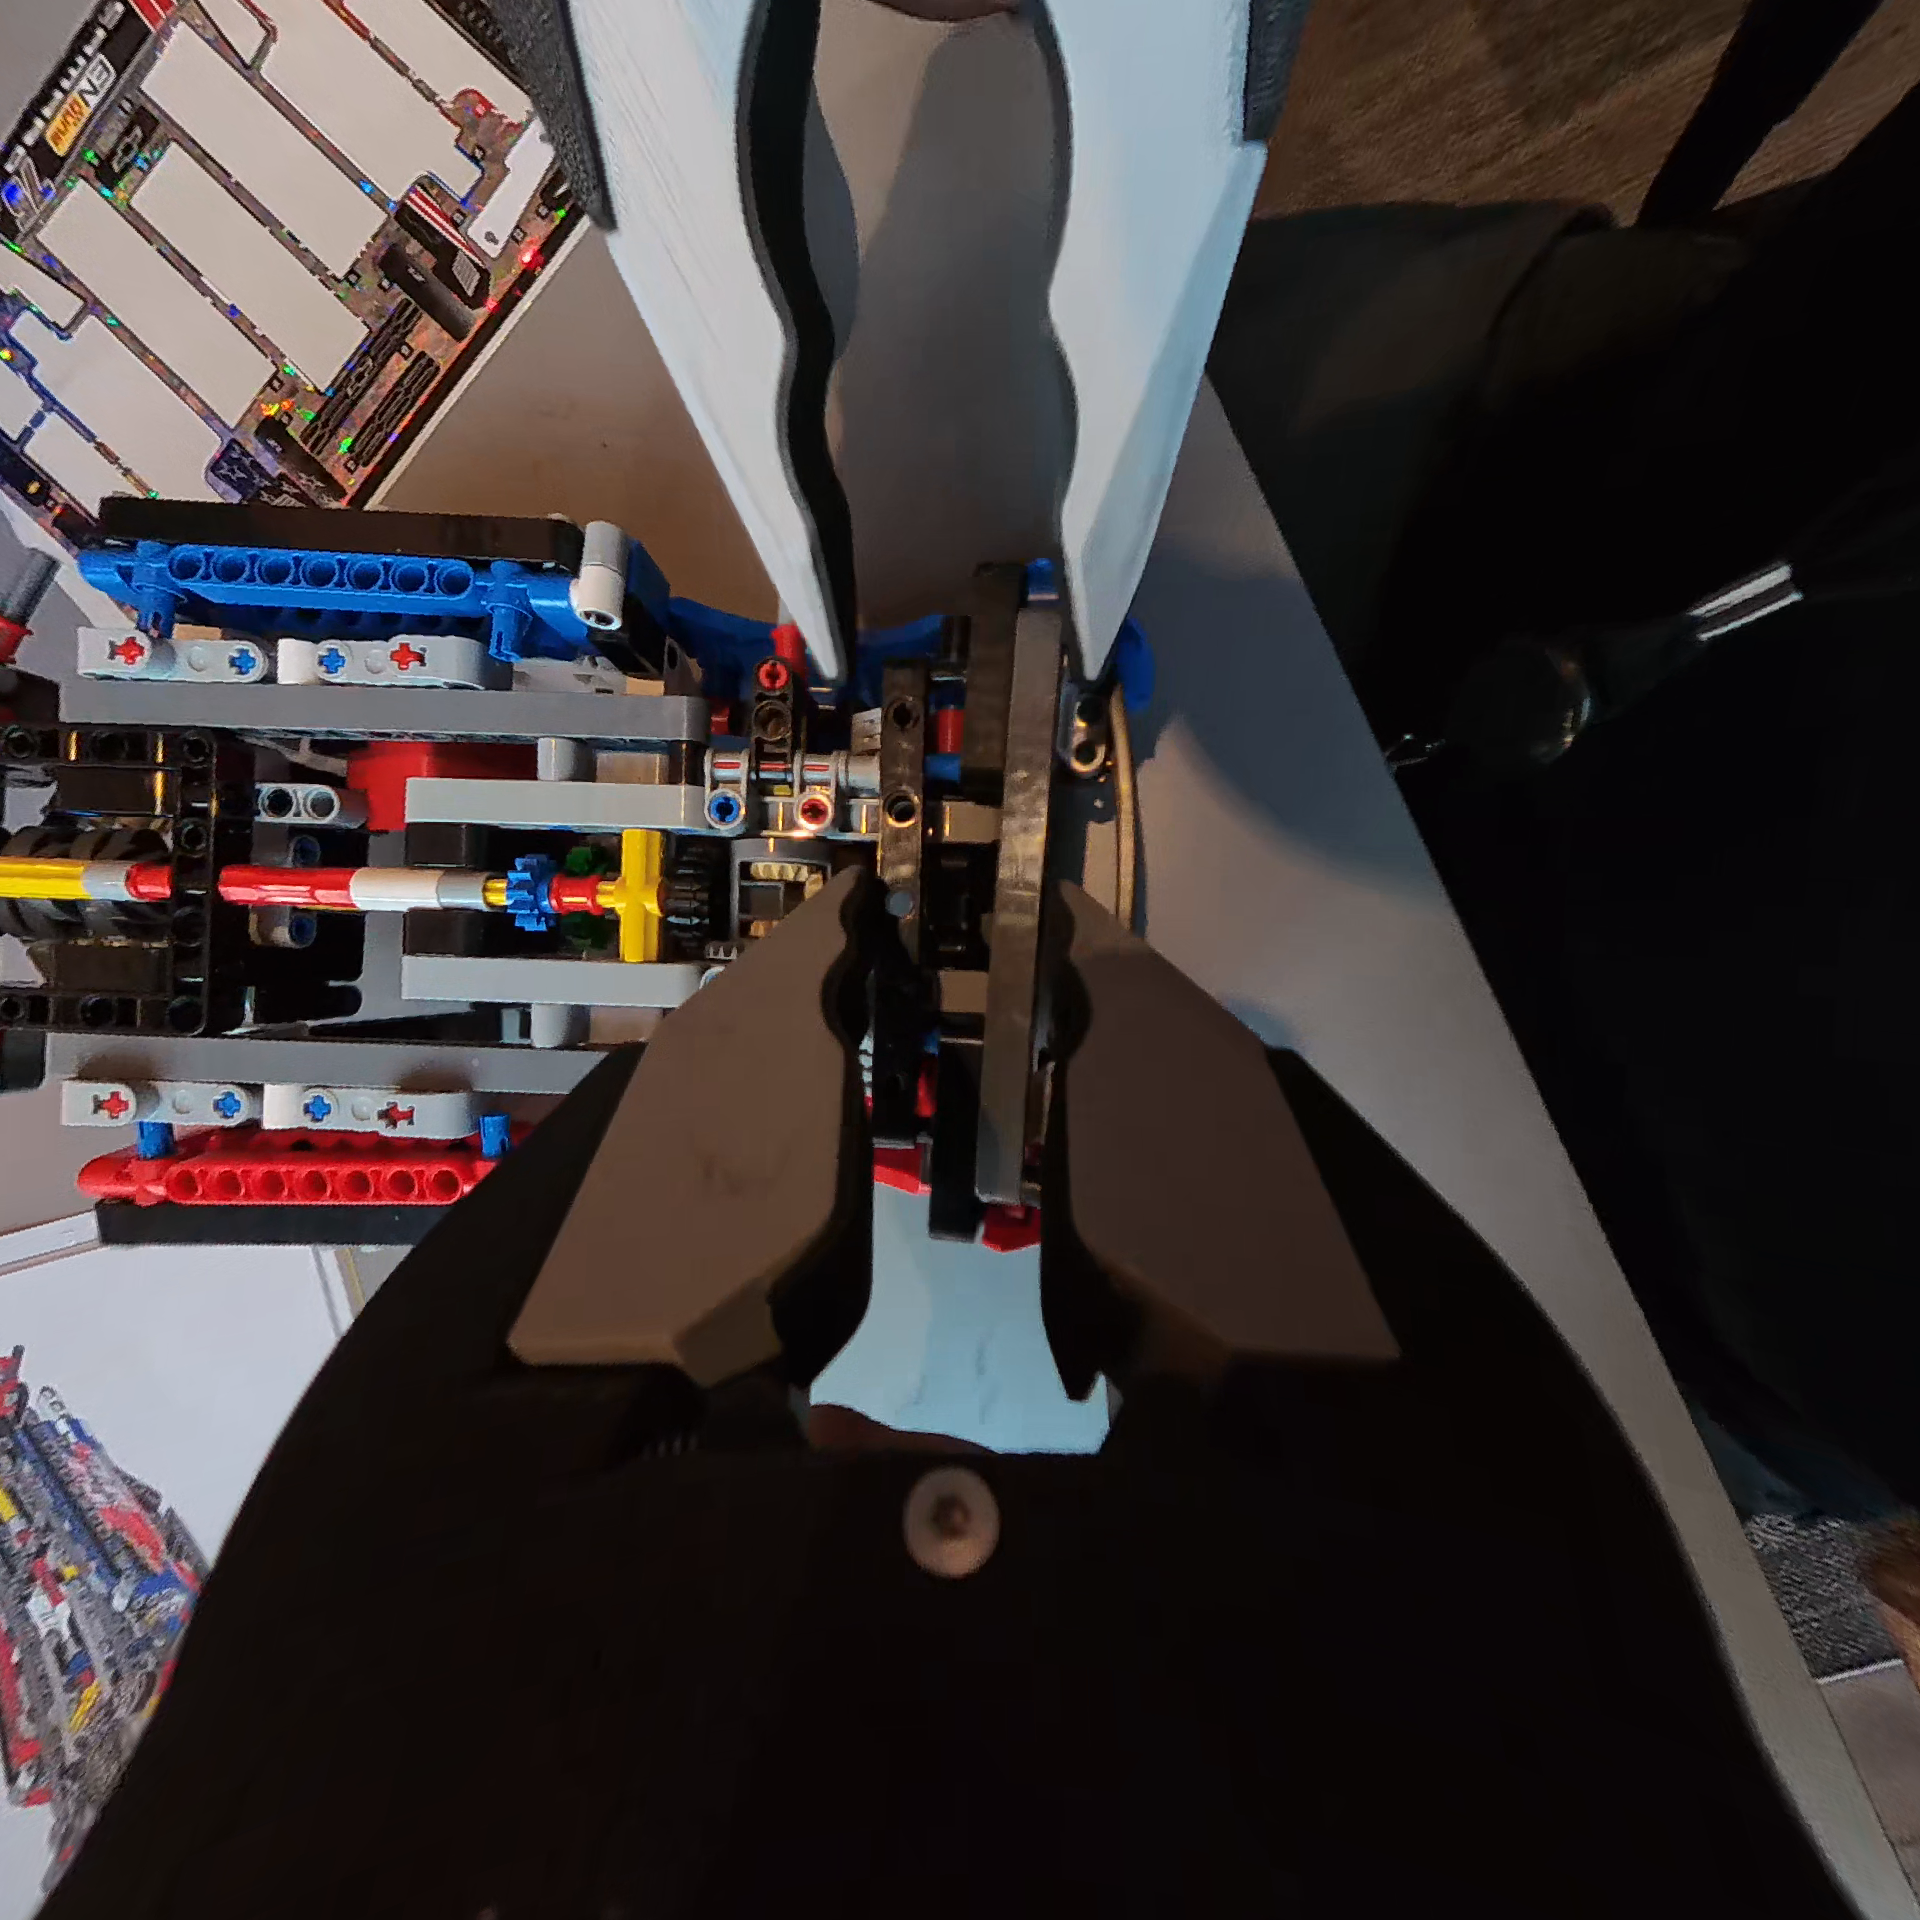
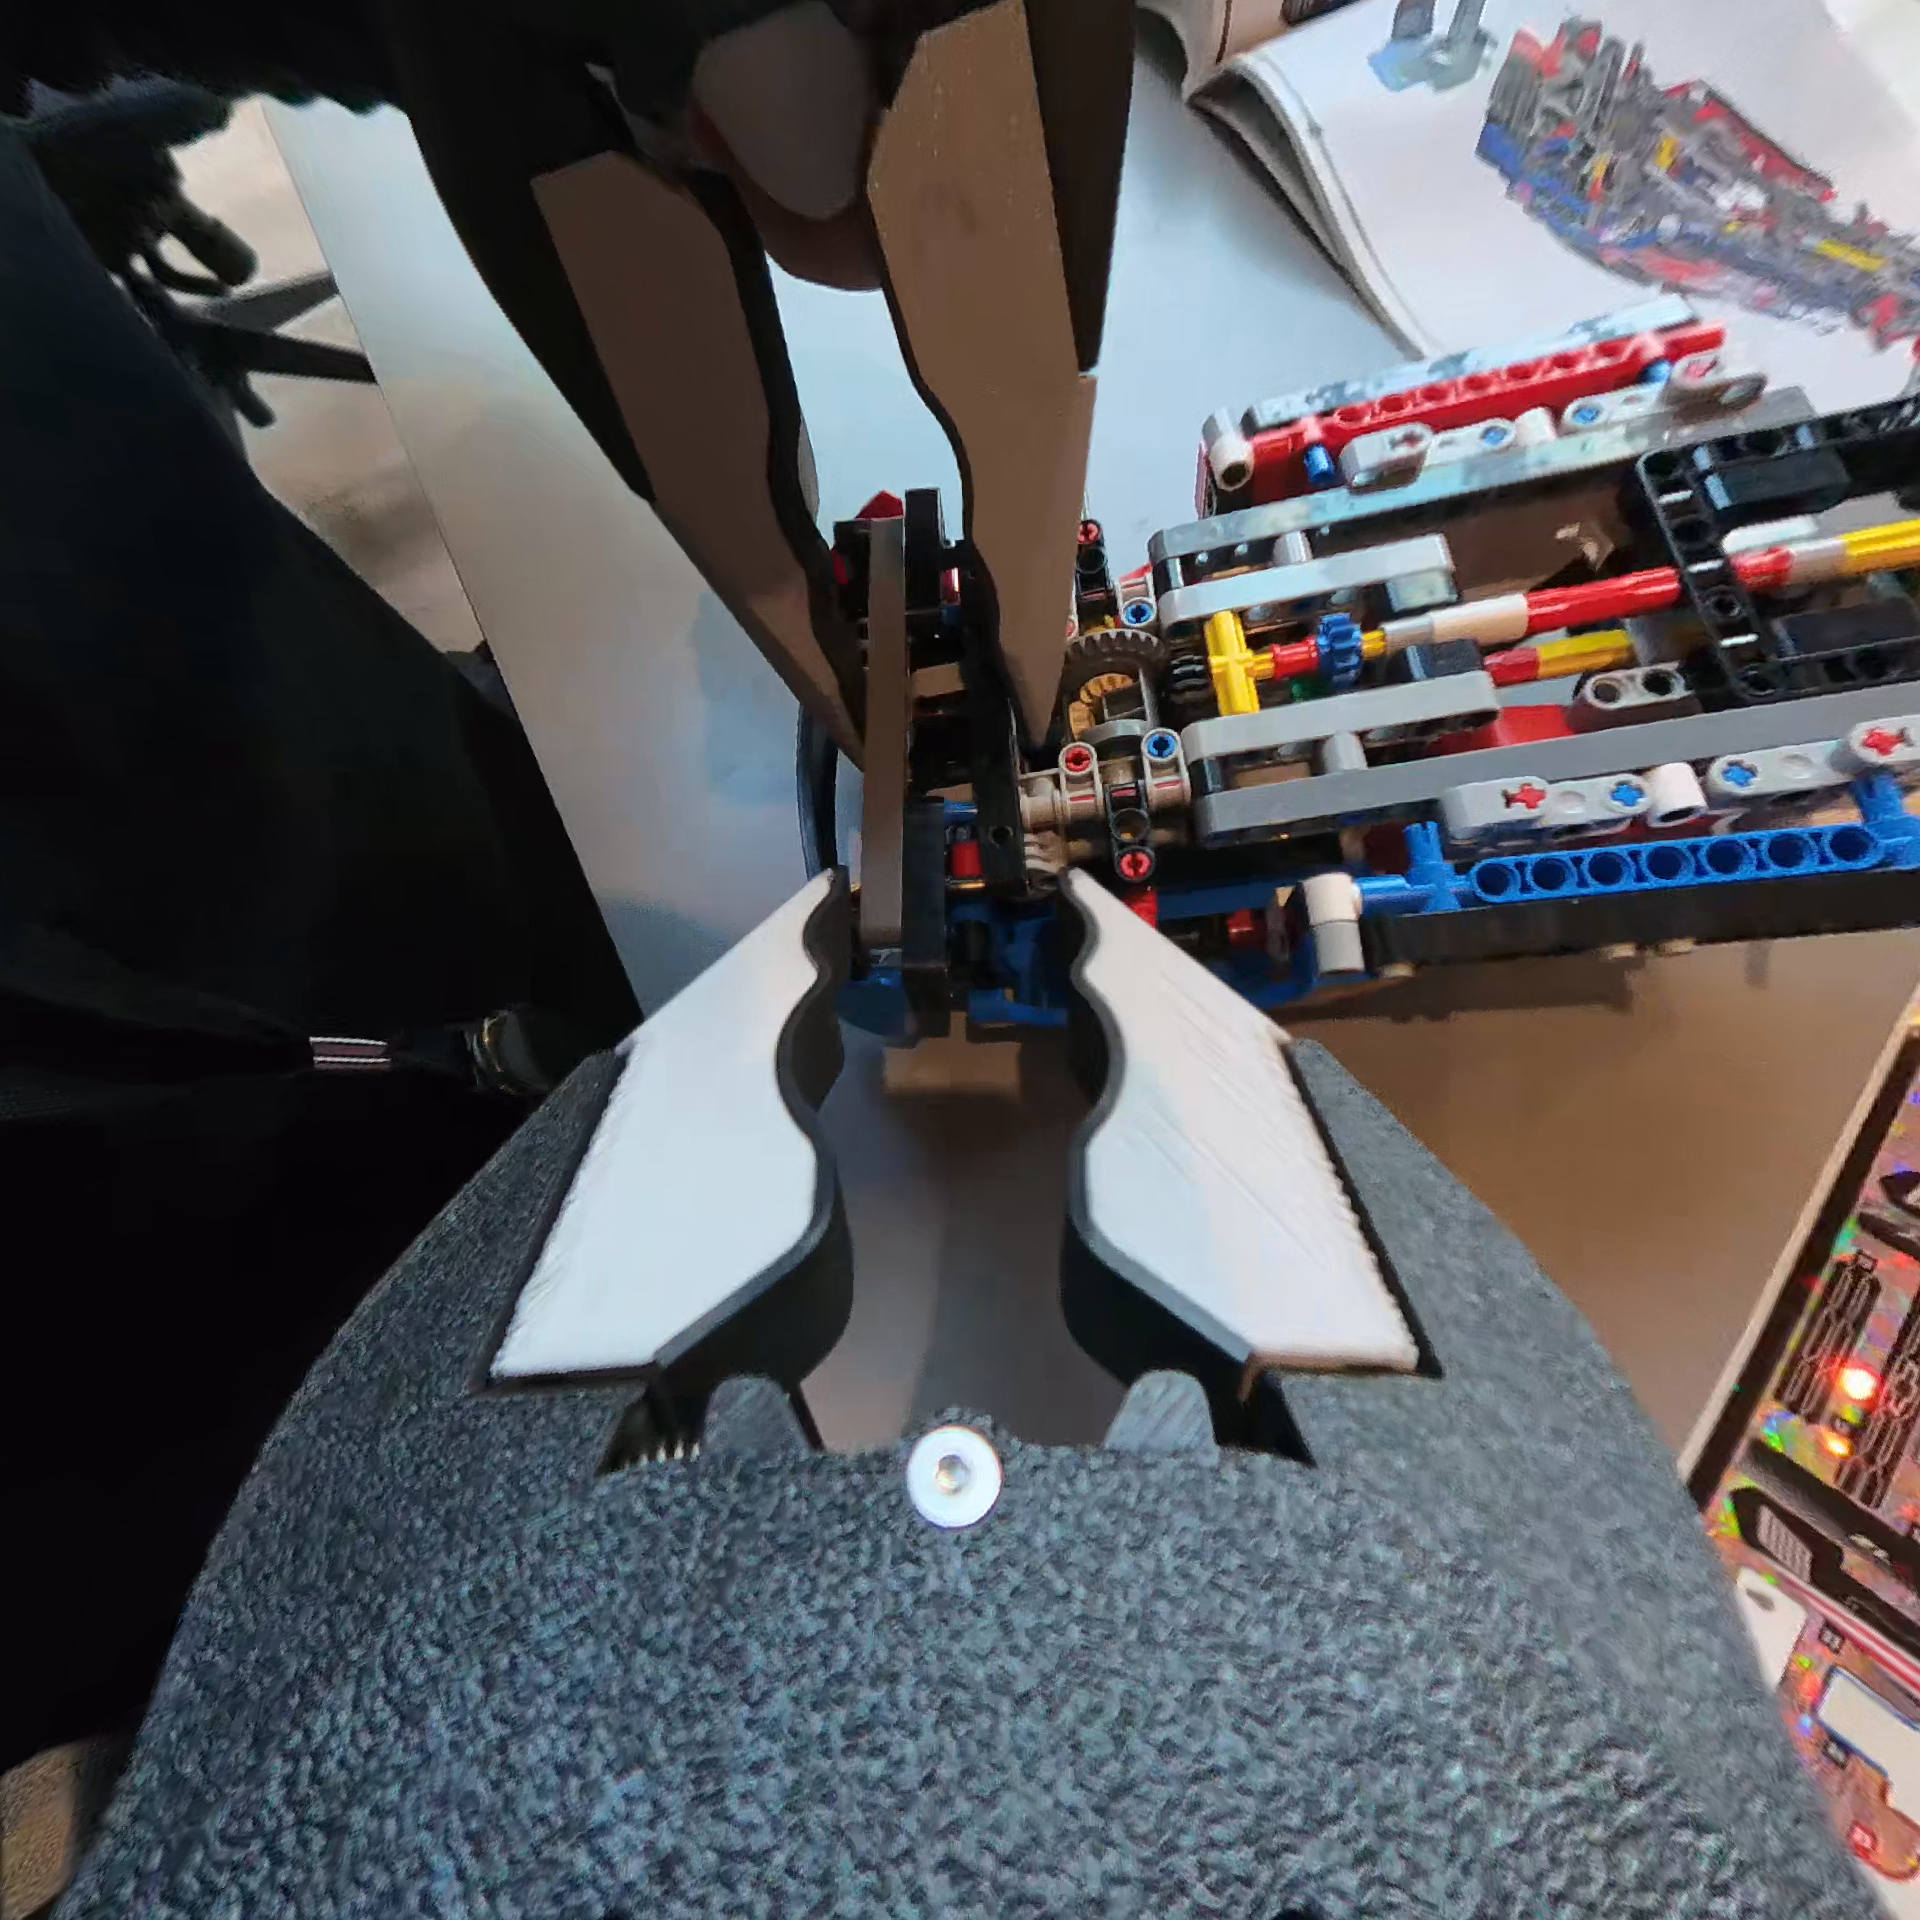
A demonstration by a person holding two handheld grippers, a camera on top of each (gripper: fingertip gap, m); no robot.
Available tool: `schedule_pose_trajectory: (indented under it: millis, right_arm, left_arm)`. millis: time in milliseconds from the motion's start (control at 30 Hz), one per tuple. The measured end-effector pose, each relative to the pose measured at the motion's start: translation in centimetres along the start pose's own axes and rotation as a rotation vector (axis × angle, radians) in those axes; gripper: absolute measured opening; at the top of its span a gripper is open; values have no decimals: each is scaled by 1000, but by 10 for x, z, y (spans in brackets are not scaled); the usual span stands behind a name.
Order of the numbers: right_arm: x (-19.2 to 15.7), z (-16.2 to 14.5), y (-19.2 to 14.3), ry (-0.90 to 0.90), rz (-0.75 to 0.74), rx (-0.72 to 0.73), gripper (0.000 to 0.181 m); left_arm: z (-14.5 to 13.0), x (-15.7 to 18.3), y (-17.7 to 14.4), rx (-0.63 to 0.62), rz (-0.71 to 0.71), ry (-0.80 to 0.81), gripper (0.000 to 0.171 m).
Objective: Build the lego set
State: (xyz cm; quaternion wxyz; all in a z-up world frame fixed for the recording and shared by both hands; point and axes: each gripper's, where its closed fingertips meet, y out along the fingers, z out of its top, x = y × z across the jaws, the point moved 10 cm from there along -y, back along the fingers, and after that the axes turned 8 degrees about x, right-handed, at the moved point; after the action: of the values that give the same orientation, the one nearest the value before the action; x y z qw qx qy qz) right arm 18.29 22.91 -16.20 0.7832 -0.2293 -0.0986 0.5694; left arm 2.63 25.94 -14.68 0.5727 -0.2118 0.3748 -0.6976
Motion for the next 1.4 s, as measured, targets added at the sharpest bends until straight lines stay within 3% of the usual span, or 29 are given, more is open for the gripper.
schedule_pose_trajectory:
  millis: [133,233,367,633,767,933,1100,1400]
  right_arm:
    - [1,4,-6,67,18,-81,38]
    - [-3,0,-16,55,-2,-93,27]
    - [-5,-9,-13,83,7,-74,26]
    - [-8,-15,-10,-79,54,12,20]
    - [-3,-15,-14,-31,69,27,18]
    - [1,-14,-16,16,65,29,3]
    - [2,-7,-15,-11,18,-28,16]
    - [3,3,-14,-9,53,-92,15]
  left_arm:
    - [1,2,1,13,7,8,28]
    - [1,6,0,33,71,-2,29]
    - [0,7,-1,47,79,-36,29]
    - [8,0,6,18,-24,-55,31]
    - [12,-2,7,3,-24,-50,30]
    - [11,0,7,-4,-12,-12,30]
    - [8,-1,6,12,-16,-34,30]
    - [7,-1,5,34,-15,-36,30]
